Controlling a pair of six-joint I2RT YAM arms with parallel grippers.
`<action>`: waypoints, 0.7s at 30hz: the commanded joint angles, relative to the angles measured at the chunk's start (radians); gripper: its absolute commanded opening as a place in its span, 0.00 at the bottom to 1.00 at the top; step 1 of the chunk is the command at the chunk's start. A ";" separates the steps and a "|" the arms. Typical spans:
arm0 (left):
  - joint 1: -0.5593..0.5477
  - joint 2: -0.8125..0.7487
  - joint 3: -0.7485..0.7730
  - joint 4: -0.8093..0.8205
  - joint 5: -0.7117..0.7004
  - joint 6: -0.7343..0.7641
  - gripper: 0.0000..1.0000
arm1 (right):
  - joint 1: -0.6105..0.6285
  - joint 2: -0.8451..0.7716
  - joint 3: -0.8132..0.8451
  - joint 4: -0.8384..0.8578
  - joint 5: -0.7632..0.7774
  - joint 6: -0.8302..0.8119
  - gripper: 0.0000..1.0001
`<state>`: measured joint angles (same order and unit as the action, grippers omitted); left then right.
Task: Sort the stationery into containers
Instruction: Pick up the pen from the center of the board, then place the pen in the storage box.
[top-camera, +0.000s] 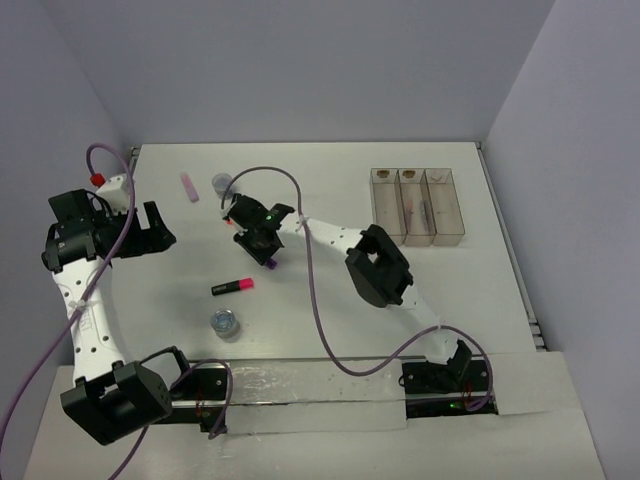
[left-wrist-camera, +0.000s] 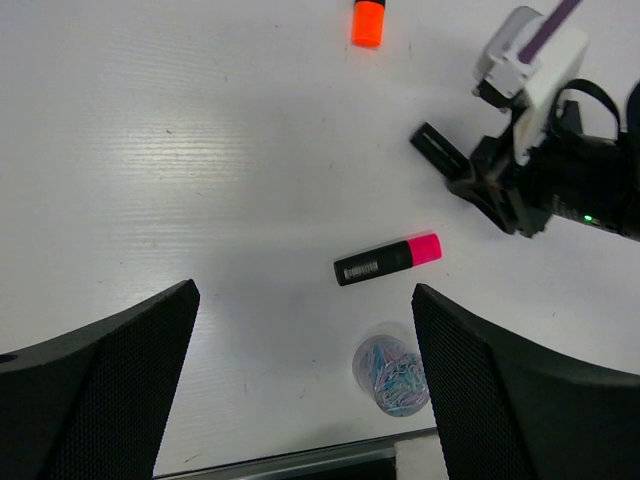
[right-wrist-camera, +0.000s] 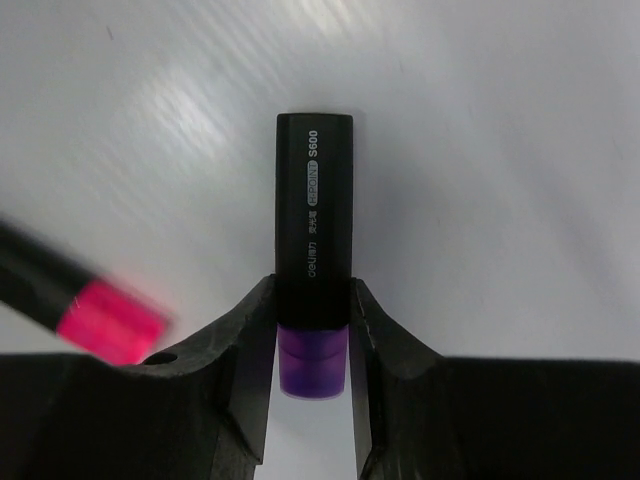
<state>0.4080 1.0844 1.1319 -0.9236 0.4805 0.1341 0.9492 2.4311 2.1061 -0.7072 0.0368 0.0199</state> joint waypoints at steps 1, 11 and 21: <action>0.005 -0.039 -0.003 0.021 0.029 -0.007 0.95 | -0.045 -0.376 -0.178 0.114 0.017 0.035 0.00; 0.005 -0.097 -0.071 0.049 0.048 0.013 0.95 | -0.505 -0.831 -0.605 0.256 0.136 0.219 0.00; 0.005 -0.078 -0.079 0.049 0.057 0.054 0.95 | -0.637 -0.662 -0.626 0.235 0.200 0.206 0.00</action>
<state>0.4080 1.0022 1.0512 -0.9109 0.5101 0.1575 0.3210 1.7460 1.5138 -0.4488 0.2088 0.2009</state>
